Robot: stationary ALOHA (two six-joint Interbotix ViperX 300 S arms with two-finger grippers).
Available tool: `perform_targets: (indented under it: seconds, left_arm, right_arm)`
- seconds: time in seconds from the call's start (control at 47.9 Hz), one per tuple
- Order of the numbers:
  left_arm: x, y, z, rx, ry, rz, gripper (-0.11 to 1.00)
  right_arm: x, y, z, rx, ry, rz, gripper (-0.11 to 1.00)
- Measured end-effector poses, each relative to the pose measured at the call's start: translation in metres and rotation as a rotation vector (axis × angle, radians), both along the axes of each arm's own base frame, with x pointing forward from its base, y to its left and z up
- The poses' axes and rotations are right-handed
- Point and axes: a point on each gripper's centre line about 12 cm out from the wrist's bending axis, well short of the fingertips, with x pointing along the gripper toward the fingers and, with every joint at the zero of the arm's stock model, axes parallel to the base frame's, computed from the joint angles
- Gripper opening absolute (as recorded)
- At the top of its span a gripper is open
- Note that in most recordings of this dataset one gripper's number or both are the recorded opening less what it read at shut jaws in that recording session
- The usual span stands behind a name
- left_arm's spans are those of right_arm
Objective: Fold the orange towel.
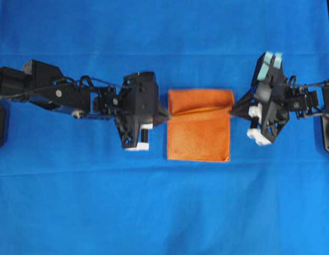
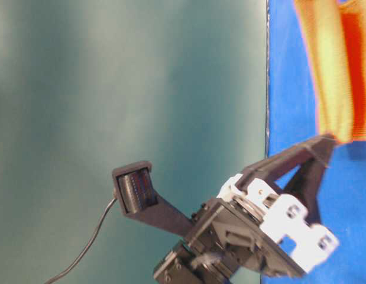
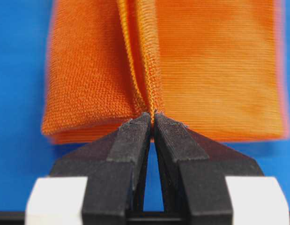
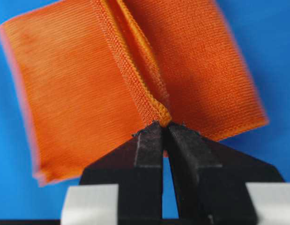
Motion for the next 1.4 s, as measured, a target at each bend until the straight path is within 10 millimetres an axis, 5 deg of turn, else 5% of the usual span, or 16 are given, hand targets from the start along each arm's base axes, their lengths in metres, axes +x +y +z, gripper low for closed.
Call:
perform_targets:
  seconds: [0.167, 0.376, 0.961, 1.065, 1.191, 1.274, 1.4]
  left_arm:
    - [0.002, -0.034, 0.0, 0.0, 0.011, -0.082, 0.03]
    - [0.005, -0.052, -0.005, 0.001, 0.021, -0.125, 0.03]
    - [0.009, -0.047, -0.02, 0.002, 0.049, -0.111, 0.03]
    - [0.011, -0.046, -0.02, 0.002, 0.046, -0.109, 0.17]
    - [0.011, -0.046, -0.018, 0.002, 0.044, -0.109, 0.54]
    - [0.01, -0.046, -0.012, 0.001, 0.041, -0.11, 0.73]
    - [0.001, -0.045, 0.015, 0.0, 0.023, -0.11, 0.66]
  right_arm:
    - [0.003, 0.025, -0.005, 0.041, 0.019, 0.054, 0.05]
    - [0.011, 0.042, -0.015, 0.051, 0.056, 0.101, 0.05]
    - [0.023, 0.043, -0.022, 0.049, 0.09, 0.098, 0.06]
    - [0.025, 0.046, -0.022, 0.048, 0.089, 0.105, 0.34]
    - [0.028, 0.052, -0.017, 0.045, 0.081, 0.128, 0.64]
    - [0.027, 0.057, -0.01, 0.036, 0.076, 0.144, 0.61]
    - [0.024, 0.062, 0.01, 0.022, 0.05, 0.155, 0.58]
